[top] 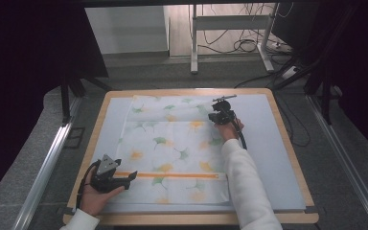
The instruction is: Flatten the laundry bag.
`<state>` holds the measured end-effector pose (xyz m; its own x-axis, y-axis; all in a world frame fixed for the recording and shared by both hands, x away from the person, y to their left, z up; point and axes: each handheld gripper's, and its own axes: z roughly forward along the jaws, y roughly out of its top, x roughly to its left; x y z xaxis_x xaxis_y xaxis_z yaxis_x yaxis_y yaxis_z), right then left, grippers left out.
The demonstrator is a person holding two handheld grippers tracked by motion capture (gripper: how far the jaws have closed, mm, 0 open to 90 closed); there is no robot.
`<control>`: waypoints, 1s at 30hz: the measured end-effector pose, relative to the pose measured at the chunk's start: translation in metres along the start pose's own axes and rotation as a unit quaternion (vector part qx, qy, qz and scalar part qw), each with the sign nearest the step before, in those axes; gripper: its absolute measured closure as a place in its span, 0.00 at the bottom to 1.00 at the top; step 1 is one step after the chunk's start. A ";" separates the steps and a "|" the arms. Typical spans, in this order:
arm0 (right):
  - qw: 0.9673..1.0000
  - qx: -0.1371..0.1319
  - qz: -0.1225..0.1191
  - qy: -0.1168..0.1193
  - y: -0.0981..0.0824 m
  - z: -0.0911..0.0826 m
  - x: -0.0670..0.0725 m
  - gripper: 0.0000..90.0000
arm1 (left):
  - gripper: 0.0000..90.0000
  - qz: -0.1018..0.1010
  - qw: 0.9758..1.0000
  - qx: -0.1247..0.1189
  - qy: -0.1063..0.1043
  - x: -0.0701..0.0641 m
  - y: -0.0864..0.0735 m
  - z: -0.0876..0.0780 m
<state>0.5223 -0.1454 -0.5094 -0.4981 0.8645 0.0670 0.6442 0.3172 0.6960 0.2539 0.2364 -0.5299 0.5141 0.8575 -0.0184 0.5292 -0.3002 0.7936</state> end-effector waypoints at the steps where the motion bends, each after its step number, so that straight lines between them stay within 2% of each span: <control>1: 1.000 0.002 0.000 -0.001 0.000 0.000 -0.001 0.99 | 0.23 0.000 1.000 0.000 0.000 0.000 0.000 0.000; 6: 1.000 0.006 -0.003 0.007 -0.003 -0.004 -0.002 0.99 | 0.23 0.001 1.000 0.000 0.000 0.002 0.000 0.000; 14: 0.999 0.006 -0.025 0.033 -0.014 -0.033 0.001 0.99 | 0.23 -0.001 1.000 -0.004 0.000 0.003 0.002 0.000; 17: 0.998 -0.004 -0.038 0.052 -0.022 -0.051 0.005 0.99 | 0.23 -0.001 1.000 -0.006 -0.002 0.003 0.003 0.001; 24: 0.995 -0.023 -0.048 0.089 -0.049 -0.087 0.015 0.99 | 0.24 -0.014 0.999 -0.017 -0.030 0.002 0.009 0.007; 30: 0.992 -0.025 -0.057 0.114 -0.073 -0.112 0.026 0.99 | 0.25 -0.004 0.999 -0.016 -0.033 0.000 0.012 0.010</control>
<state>0.3970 -0.1897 -0.4786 -0.6872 0.7125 0.1417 0.5494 0.3822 0.7430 0.2672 0.2281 -0.5266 0.5545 0.8297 -0.0645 0.5126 -0.2795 0.8119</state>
